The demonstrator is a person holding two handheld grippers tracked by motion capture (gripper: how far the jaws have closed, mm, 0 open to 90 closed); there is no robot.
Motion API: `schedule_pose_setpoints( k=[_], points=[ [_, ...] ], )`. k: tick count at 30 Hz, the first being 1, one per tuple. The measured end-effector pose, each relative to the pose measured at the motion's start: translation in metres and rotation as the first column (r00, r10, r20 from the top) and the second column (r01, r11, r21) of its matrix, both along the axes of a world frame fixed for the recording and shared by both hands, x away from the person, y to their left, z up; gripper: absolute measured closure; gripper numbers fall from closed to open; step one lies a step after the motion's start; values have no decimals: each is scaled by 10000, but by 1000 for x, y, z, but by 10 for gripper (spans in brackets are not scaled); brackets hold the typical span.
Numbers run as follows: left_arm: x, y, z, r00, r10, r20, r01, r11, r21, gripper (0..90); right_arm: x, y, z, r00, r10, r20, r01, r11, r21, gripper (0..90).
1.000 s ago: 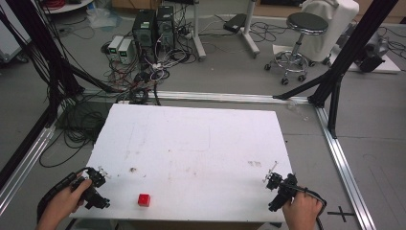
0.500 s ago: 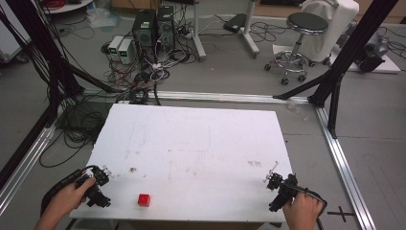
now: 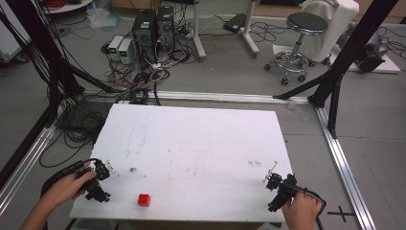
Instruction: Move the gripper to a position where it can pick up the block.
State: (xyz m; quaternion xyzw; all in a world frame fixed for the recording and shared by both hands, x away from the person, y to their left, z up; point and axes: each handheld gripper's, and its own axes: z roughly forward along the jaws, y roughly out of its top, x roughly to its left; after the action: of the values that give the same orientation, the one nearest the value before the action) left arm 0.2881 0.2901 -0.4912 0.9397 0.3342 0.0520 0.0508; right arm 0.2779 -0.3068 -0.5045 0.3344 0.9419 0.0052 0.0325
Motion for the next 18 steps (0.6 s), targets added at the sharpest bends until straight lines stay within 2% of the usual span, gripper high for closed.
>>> schedule_pose_setpoints(
  k=[5,6,7,9,13,18],
  points=[
    [5,-4,6,9975,-702,-4,702,9975,62,224,0,0,1,10000,-67,15,67,10000,17,88],
    [7,-6,7,9931,-1175,24,1175,9929,166,224,-1,0,2,10000,-95,-8,95,10000,29,89],
    [7,-6,7,9931,-1175,24,1175,9929,166,224,-1,0,2,10000,-95,-8,95,10000,29,89],
    [8,-8,9,9885,-1513,-29,1513,9883,204,223,-1,0,3,10000,-81,34,81,10000,18,88],
    [11,-11,11,9727,-2321,72,2318,9723,287,224,0,0,3,10000,-86,41,86,10000,37,88],
    [12,-19,14,9497,-3132,30,3131,9496,128,223,0,-1,3,10000,-74,62,74,9999,98,89]
  ],
)
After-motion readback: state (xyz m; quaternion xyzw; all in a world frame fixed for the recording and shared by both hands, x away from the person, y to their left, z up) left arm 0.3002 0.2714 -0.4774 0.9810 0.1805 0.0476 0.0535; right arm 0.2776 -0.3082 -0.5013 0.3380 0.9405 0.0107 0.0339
